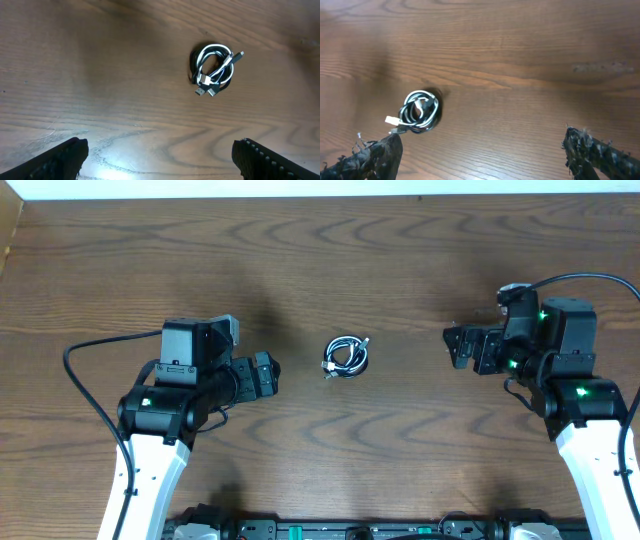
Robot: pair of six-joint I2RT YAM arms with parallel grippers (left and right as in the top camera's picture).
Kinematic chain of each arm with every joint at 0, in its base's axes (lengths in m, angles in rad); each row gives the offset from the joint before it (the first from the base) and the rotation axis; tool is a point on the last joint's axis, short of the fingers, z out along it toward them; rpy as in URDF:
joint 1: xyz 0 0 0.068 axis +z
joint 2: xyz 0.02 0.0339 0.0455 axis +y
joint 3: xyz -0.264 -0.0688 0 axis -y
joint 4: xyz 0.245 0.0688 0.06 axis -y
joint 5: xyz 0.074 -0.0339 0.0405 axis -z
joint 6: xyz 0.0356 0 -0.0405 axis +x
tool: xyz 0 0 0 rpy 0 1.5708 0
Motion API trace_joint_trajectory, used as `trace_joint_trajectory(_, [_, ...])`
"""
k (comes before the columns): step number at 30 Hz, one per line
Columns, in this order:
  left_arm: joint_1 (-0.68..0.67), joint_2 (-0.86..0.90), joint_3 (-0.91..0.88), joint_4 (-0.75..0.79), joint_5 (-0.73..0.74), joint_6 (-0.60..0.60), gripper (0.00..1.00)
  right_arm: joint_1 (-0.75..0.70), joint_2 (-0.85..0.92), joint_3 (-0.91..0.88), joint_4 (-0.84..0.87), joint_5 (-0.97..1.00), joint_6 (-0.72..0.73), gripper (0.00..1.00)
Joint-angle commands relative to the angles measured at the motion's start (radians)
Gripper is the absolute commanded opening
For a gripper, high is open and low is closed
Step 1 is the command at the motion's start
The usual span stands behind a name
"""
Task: Untangle cables
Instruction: 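Raise both grippers and move them toward the cable bundle, then reach the left gripper to the cable coil and grasp it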
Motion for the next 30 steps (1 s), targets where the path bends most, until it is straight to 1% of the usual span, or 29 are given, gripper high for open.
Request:
trace_joint_trajectory(1, [-0.003, 0.001, 0.015, 0.004, 0.012, -0.009, 0.96, -0.005, -0.002, 0.02, 0.001, -0.031, 0.018, 0.99])
trace_joint_trajectory(13, [-0.005, 0.001, 0.015, 0.028, 0.012, -0.009, 0.96, -0.005, -0.002, 0.02, -0.002, -0.032, 0.019, 0.99])
trace_joint_trajectory(19, [-0.007, 0.003, 0.015, 0.112, 0.011, -0.009, 0.95, -0.002, -0.002, 0.02, -0.004, -0.032, 0.019, 0.99])
trace_joint_trajectory(23, [-0.039, 0.019, 0.015, 0.181, 0.011, -0.009, 0.95, -0.002, -0.002, 0.02, -0.028, -0.032, 0.018, 0.99])
trace_joint_trajectory(30, [-0.099, 0.103, 0.042, 0.217, 0.011, -0.008, 0.95, -0.002, -0.002, 0.02, -0.074, -0.032, 0.018, 0.99])
